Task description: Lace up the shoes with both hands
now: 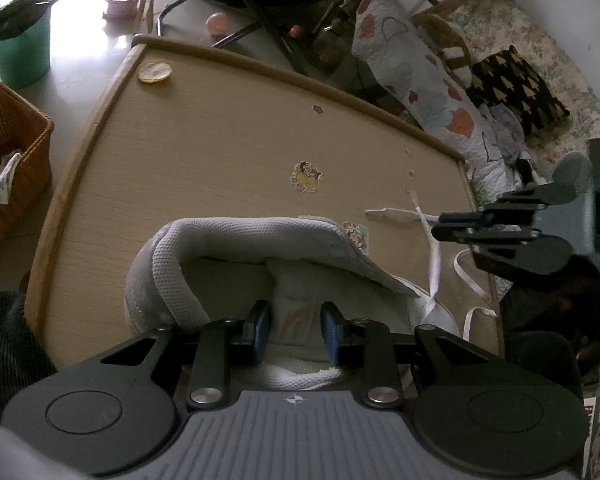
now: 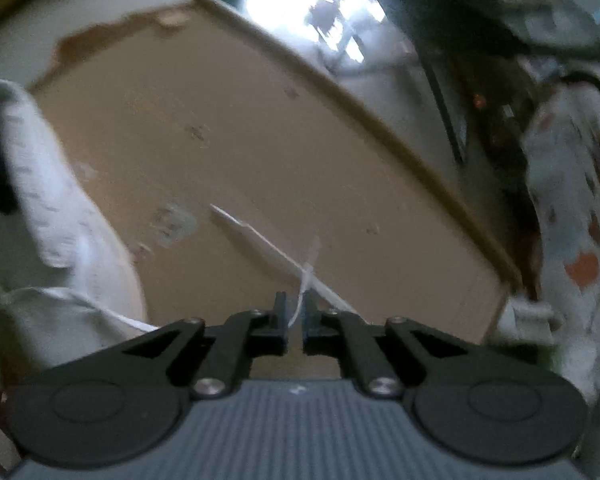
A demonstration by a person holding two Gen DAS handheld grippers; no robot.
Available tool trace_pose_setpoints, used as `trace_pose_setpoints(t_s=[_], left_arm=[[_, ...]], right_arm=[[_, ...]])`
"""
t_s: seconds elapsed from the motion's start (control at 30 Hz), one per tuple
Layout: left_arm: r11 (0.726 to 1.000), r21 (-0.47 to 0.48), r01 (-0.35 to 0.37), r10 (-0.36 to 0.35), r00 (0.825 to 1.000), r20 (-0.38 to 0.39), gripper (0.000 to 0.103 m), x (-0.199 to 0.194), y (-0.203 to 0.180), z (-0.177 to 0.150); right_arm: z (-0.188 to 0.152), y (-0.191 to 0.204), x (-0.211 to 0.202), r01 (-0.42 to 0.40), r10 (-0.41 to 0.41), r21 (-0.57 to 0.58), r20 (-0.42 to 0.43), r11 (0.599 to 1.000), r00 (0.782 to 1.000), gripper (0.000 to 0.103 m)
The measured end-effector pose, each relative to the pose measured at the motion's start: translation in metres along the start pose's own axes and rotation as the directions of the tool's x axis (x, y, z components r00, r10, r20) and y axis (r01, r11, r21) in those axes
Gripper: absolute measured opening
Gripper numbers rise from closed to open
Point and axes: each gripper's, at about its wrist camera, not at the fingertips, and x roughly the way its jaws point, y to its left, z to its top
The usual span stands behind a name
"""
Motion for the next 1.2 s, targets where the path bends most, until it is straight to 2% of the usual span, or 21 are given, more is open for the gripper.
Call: trace_pose_setpoints(t_s=[0.03, 0.1, 0.17, 0.27, 0.37, 0.5, 0.63, 0.73, 0.77, 0.83, 0.93, 1.03, 1.2], left_arm=[[1.0, -0.001, -0.001, 0.001, 1.0, -0.001, 0.032, 0.0, 0.0, 0.001], [1.0, 0.0, -0.003, 0.003, 1.0, -0.002, 0.032, 0.0, 0.0, 0.001], [1.0, 0.0, -0.003, 0.003, 1.0, -0.002, 0.032, 0.0, -0.001, 0.001], [1.0, -0.001, -0.005, 0.005, 1.0, -0.004, 0.032, 0.001, -0.001, 0.002], [1.0, 0.0, -0.004, 0.004, 1.0, -0.006, 0.032, 0.001, -0.001, 0.002], [1.0, 0.001, -0.001, 0.001, 1.0, -0.006, 0.032, 0.002, 0.0, 0.003], [1.0, 0.002, 0.005, -0.005, 1.0, -0.007, 0.032, 0.003, 0.002, 0.003], [1.0, 0.001, 0.007, -0.007, 1.0, -0.005, 0.032, 0.003, 0.002, 0.003], [1.0, 0.001, 0.007, -0.007, 1.0, -0.005, 0.032, 0.004, 0.002, 0.003], [1.0, 0.001, 0.007, -0.007, 1.0, -0.004, 0.032, 0.003, 0.001, 0.003], [1.0, 0.009, 0.006, -0.006, 1.0, -0.005, 0.032, 0.003, 0.0, 0.003], [1.0, 0.009, 0.011, -0.011, 1.0, -0.004, 0.032, 0.003, 0.0, 0.003], [1.0, 0.012, 0.014, -0.013, 1.0, -0.004, 0.032, 0.004, 0.0, 0.004]], right_arm=[[-0.001, 0.002, -0.009, -0.02, 0.021, -0.034, 0.032, 0.999, 0.999, 0.023], [-0.005, 0.01, -0.03, -0.043, 0.057, -0.123, 0.114, 0.992, 0.992, 0.028], [-0.007, 0.02, -0.049, -0.067, 0.106, -0.215, 0.174, 0.974, 0.979, 0.028], [-0.007, 0.036, -0.067, -0.113, 0.187, -0.343, 0.19, 0.933, 0.964, 0.028], [-0.01, 0.062, -0.075, -0.156, 0.263, -0.523, 0.135, 0.838, 0.955, 0.028], [-0.009, 0.091, -0.071, -0.084, 0.228, -0.692, 0.119, 0.717, 0.966, 0.028], [-0.009, 0.113, -0.059, -0.046, 0.196, -0.809, 0.087, 0.586, 0.977, 0.027], [-0.013, 0.126, -0.056, -0.014, 0.17, -0.863, 0.083, 0.505, 0.982, 0.024], [-0.014, 0.127, -0.054, -0.002, 0.157, -0.872, 0.086, 0.49, 0.984, 0.024], [-0.019, 0.132, -0.052, 0.029, 0.145, -0.886, 0.108, 0.463, 0.984, 0.015], [-0.027, 0.142, -0.055, 0.014, 0.143, -0.896, 0.086, 0.444, 0.986, 0.01], [-0.034, 0.152, -0.052, 0.044, 0.13, -0.923, 0.101, 0.382, 0.986, 0.01], [-0.039, 0.15, -0.048, 0.075, 0.147, -0.922, 0.14, 0.381, 0.979, 0.01]])
